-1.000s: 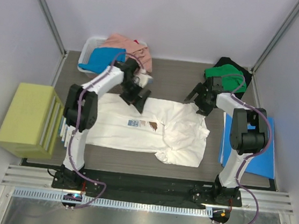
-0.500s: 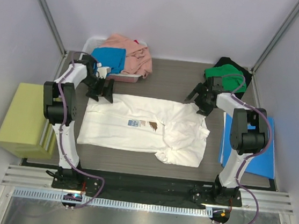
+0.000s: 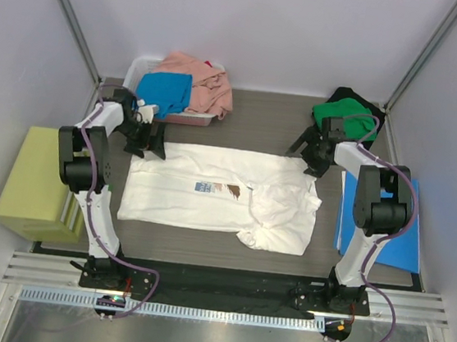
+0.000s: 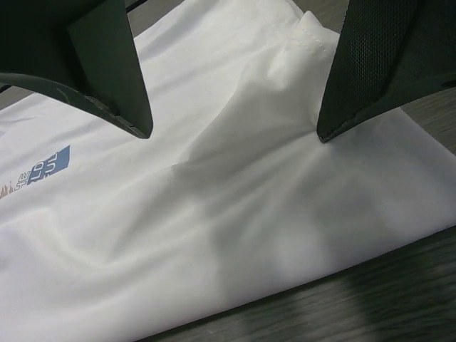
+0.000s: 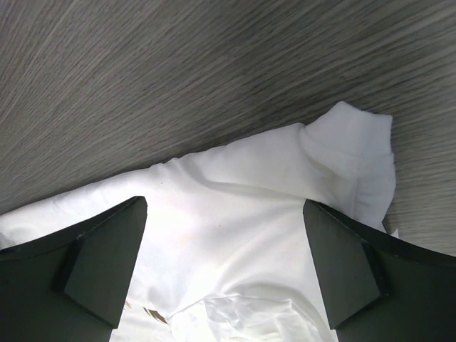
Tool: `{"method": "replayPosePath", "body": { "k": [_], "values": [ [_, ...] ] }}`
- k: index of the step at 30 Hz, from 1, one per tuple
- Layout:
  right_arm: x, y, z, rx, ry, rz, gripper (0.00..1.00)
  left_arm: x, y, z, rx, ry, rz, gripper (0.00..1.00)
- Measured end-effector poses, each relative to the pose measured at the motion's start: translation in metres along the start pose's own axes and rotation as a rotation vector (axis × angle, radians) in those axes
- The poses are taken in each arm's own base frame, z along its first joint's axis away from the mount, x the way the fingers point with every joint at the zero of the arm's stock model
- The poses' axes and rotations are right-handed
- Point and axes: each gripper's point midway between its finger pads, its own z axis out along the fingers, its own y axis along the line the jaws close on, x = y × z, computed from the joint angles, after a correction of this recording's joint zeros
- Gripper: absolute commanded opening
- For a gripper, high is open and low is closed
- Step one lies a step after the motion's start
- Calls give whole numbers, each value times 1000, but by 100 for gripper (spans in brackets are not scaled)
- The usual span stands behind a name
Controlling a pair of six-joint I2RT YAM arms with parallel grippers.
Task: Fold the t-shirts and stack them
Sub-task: Fold the tshirt
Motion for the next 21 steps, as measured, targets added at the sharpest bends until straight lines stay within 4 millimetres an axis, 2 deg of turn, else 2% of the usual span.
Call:
{"method": "replayPosePath", "body": {
  "k": [7,13,18,21],
  "values": [
    [-17,-11,0,24,0,41,98,-7,17,-9,-33,-34,-19,100],
    [-35,-12,5,38,-7,50,100,-27,29,-17,-80,-92,-4,100],
    [-39,-4,5,32,5,25,100,-35,24,-23,-86,-120,2,100],
    [-37,1,-5,33,0,6,100,-41,9,-43,-95,-170,35,100]
  ]
}}
